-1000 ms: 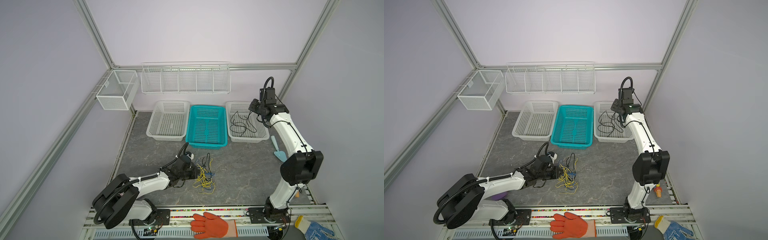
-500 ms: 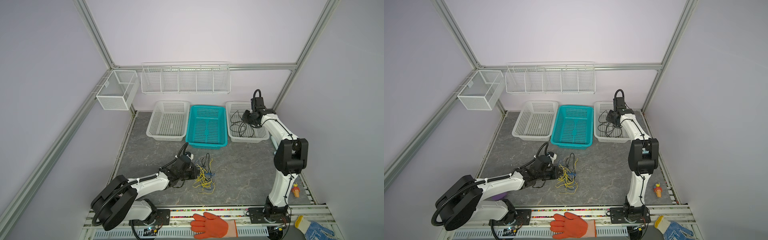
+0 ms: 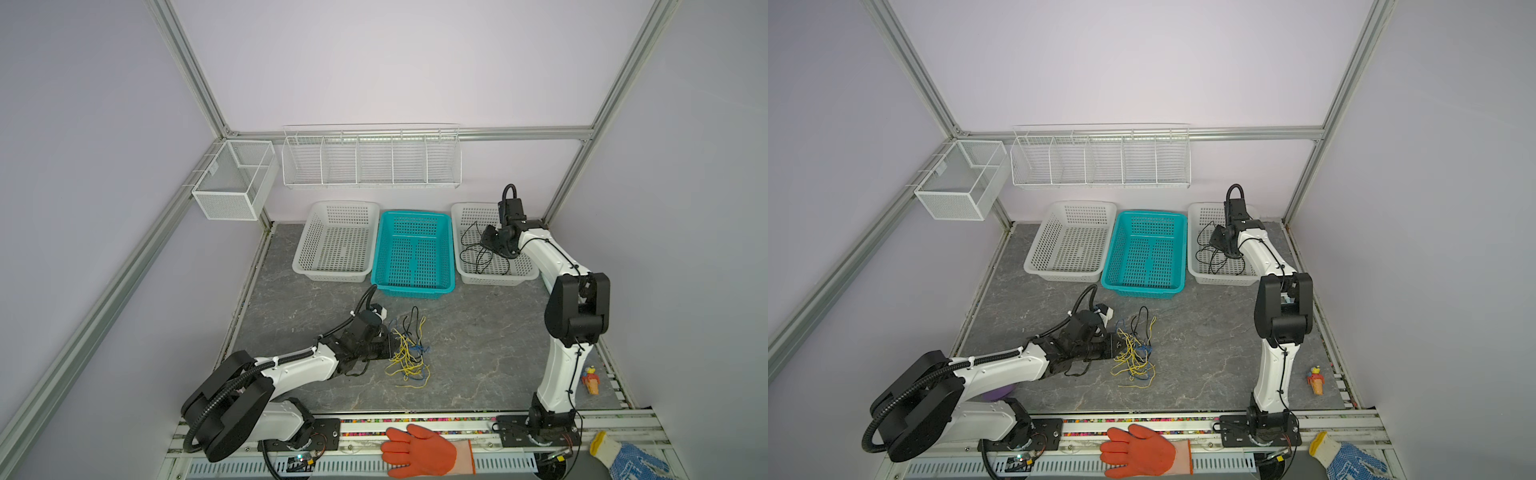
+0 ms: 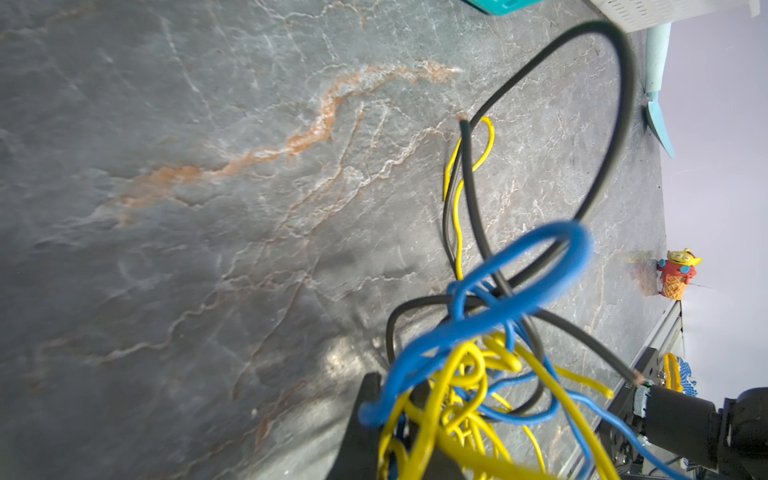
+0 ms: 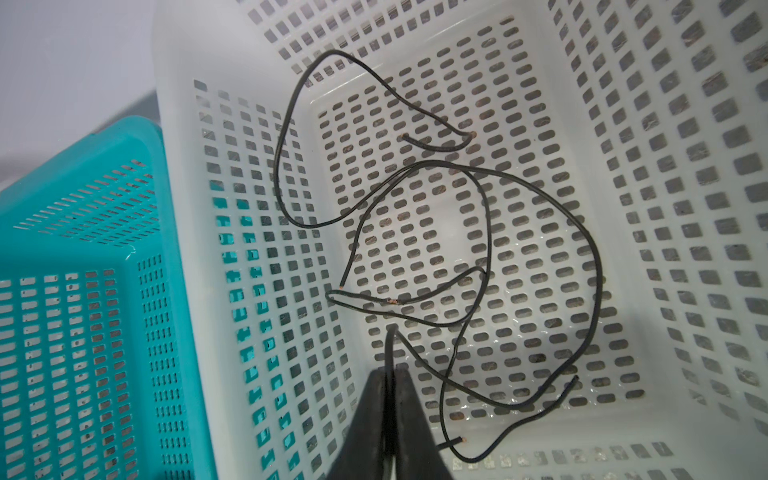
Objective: Untangle the cables
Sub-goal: 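Lower the black cable into the white basket and open the right gripper, then move the right gripper back to the bundle beside the left gripper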
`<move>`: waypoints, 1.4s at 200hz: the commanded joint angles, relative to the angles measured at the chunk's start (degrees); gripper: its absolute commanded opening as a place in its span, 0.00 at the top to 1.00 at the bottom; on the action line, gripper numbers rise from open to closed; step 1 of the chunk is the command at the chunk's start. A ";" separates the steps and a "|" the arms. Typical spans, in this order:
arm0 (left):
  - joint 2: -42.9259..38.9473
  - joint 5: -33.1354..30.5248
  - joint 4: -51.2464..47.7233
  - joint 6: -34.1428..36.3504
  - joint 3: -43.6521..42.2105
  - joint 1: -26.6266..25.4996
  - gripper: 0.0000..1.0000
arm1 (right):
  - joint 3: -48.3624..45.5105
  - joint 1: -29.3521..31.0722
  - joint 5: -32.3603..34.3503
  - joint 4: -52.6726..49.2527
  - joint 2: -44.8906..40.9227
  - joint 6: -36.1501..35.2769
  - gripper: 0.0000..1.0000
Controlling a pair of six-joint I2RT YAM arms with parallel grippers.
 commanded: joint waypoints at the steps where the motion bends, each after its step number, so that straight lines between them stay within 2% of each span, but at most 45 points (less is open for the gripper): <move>1: -0.14 -1.19 -5.33 1.30 0.09 0.14 1.00 | -0.56 -0.33 -0.94 -0.68 -1.99 -0.43 0.88; 57: -1.03 -1.35 -5.99 1.09 0.00 0.10 1.00 | -0.05 -0.31 -0.98 -1.81 -2.85 -0.25 0.84; 108: -1.32 -1.45 -5.86 1.02 -0.26 0.10 1.00 | 0.17 -0.33 -1.20 -2.26 -5.24 0.46 0.73; 151: -0.85 -1.33 -5.45 0.96 -0.17 0.10 1.00 | -0.90 -0.24 -2.31 -2.13 -8.47 1.14 0.69; 181: -1.01 -1.38 -5.27 1.03 -0.18 0.01 1.00 | -3.31 0.01 -5.23 -1.24 -12.43 1.08 0.56; 221: -4.32 -2.08 -3.83 1.12 -1.12 0.01 1.00 | -14.89 3.29 -11.65 5.48 -21.52 0.06 0.43; 280: -13.31 -0.94 0.05 2.18 -3.99 0.01 1.00 | -35.02 13.10 -26.67 21.04 -33.79 -1.44 0.37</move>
